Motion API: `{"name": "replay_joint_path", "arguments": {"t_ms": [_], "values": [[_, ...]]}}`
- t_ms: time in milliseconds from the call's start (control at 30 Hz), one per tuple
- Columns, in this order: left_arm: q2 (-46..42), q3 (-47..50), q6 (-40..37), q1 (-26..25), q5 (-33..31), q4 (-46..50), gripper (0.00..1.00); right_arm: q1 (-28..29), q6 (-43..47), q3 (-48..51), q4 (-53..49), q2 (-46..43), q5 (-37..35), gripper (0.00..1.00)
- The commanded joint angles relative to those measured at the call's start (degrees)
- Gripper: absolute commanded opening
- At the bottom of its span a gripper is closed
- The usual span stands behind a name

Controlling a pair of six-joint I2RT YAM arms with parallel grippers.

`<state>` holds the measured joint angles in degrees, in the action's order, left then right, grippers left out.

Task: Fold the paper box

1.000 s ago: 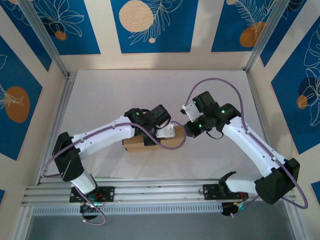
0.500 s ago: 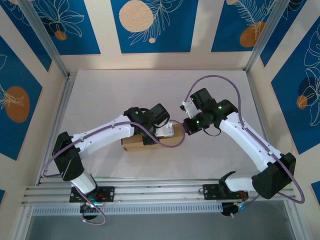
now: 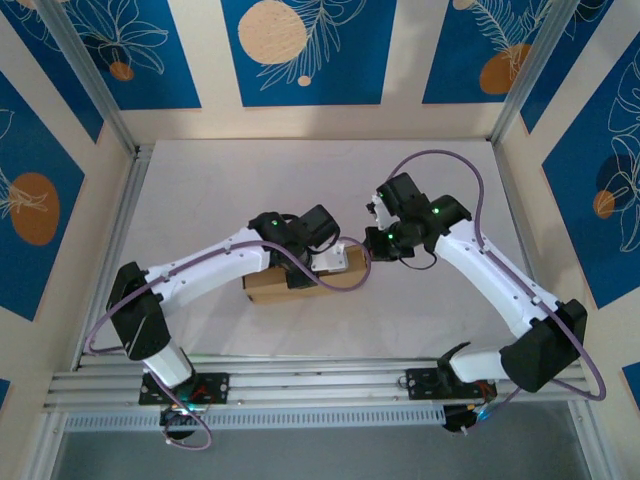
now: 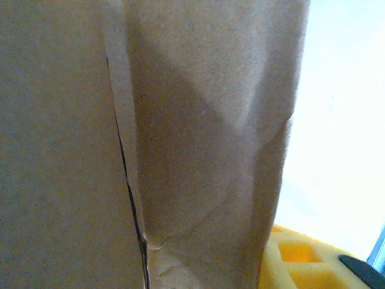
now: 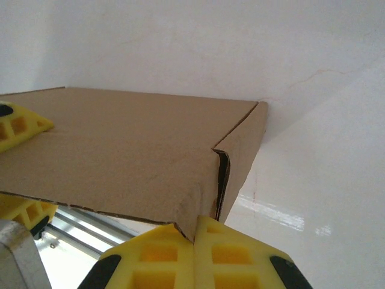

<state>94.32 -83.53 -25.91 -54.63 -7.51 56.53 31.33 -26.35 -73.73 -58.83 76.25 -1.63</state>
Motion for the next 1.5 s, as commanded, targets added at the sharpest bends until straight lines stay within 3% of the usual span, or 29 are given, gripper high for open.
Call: {"name": "replay_joint_path", "arguments": {"t_ms": [0,367,500,600,967,1033,1167,1267,1467], "values": [[1.9,-0.8,0.9,0.4,3.4,-1.8,0.18,1.6,-3.6,2.1,1.8,-0.2,-1.5,0.0],[0.9,-0.1,1.9,1.7,3.9,-3.4,0.27,5.9,-0.5,8.2,6.7,-2.6,-17.6,0.0],[-1.8,0.5,4.2,2.6,6.1,-5.5,0.46,5.7,-0.5,8.1,6.8,-2.1,-19.6,0.0],[-6.8,1.8,7.7,3.3,7.8,-9.3,0.56,4.9,-0.2,7.0,5.8,-0.9,-19.9,0.0],[-27.6,10.7,17.9,4.9,11.5,-13.1,0.63,3.9,0.4,6.6,6.9,-1.0,-18.3,0.0],[-31.0,12.9,19.6,5.0,8.6,-13.2,0.65,3.9,0.3,7.0,7.4,-1.4,-18.0,0.0],[-36.7,15.6,23.6,6.0,-5.5,-12.3,0.68,3.8,0.7,7.1,7.6,-1.3,-17.8,0.0],[-40.1,18.2,24.4,8.3,-12.5,-11.4,0.7,3.9,0.8,7.0,7.5,-1.3,-17.7,0.0],[-43.4,24.5,24.9,13.0,-10.5,-10.7,0.68,3.8,1.6,6.6,7.4,-1.3,-17.8,0.0]]}}
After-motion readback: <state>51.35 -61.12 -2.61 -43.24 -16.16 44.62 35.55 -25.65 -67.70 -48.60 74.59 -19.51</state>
